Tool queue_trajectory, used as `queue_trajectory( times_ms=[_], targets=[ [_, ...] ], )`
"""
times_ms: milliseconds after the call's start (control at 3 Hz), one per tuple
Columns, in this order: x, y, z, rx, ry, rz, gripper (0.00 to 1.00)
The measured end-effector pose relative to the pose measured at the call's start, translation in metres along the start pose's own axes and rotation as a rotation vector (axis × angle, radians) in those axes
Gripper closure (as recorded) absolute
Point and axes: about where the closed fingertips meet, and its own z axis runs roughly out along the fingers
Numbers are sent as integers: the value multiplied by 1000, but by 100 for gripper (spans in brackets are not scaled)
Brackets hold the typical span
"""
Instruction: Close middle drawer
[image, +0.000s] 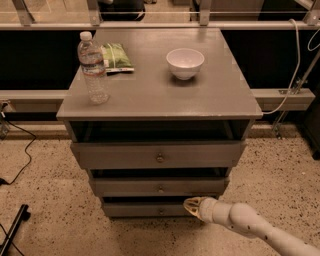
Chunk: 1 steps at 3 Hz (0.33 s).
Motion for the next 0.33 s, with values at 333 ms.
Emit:
queue_trajectory(
  times_ms=[333],
  targets=[
    [-3, 13, -22, -50, -41, 17, 100]
  ],
)
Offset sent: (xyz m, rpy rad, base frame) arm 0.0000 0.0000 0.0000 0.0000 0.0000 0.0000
